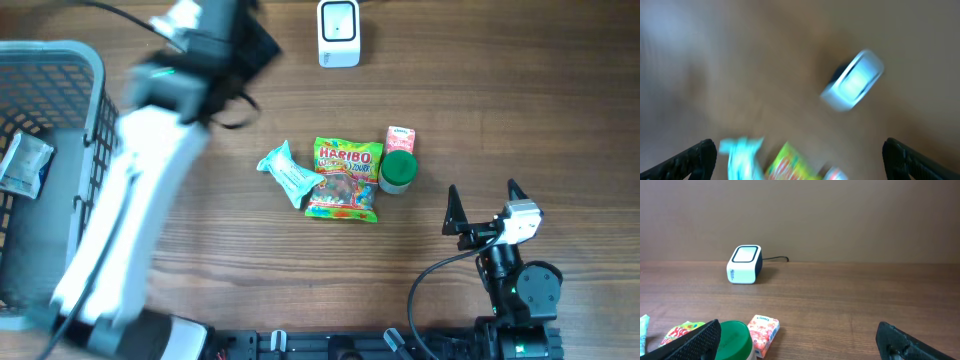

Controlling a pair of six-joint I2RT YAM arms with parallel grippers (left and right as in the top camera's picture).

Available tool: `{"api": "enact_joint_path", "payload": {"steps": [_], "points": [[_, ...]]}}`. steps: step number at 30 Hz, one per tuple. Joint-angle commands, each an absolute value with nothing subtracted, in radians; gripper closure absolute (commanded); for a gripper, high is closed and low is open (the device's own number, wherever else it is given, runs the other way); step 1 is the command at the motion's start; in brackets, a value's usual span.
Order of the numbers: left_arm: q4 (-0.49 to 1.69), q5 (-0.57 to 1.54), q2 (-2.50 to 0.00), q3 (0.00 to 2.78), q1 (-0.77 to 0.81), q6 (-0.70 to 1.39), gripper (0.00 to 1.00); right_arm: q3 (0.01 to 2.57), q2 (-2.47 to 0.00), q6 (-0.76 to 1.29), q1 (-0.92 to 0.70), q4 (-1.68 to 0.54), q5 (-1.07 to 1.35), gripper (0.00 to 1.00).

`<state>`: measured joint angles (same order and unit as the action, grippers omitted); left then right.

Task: Scan the item barcode
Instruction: 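Place the wipes pack on the table left of the Haribo bag, then reach into the basket and grasp the white Hansaplast pouch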

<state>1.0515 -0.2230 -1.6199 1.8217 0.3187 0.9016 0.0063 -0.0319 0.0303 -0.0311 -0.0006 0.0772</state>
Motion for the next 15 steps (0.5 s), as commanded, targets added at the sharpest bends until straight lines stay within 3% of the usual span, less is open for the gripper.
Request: {"api": "enact_joint_path", "payload": {"steps": [1,6,8,11,15], "points": [[1.068,-0.377,-1.471,1.898,0.126,0.763,0.00,0.006,-0.030,0.045,-0.031,0.002,0.067,0.00],[1.235,-0.299,-1.444,1.887,-0.299,0.823,0.00,0.006,-0.030,0.045,-0.032,0.002,0.067,0.00],[1.274,-0.192,-1.471,1.850,-0.477,0.937,0.00,0.006,-0.030,0.045,-0.031,0.002,0.067,0.00],[1.365,-0.135,-1.516,1.770,-0.671,1.284,0.00,0.006,-0.030,0.045,-0.031,0.002,0.067,0.00],[1.364,-0.131,-1.583,1.669,-0.751,1.796,0.00,0.006,-0.030,0.045,-0.031,0.002,0.067,0.00]]}}
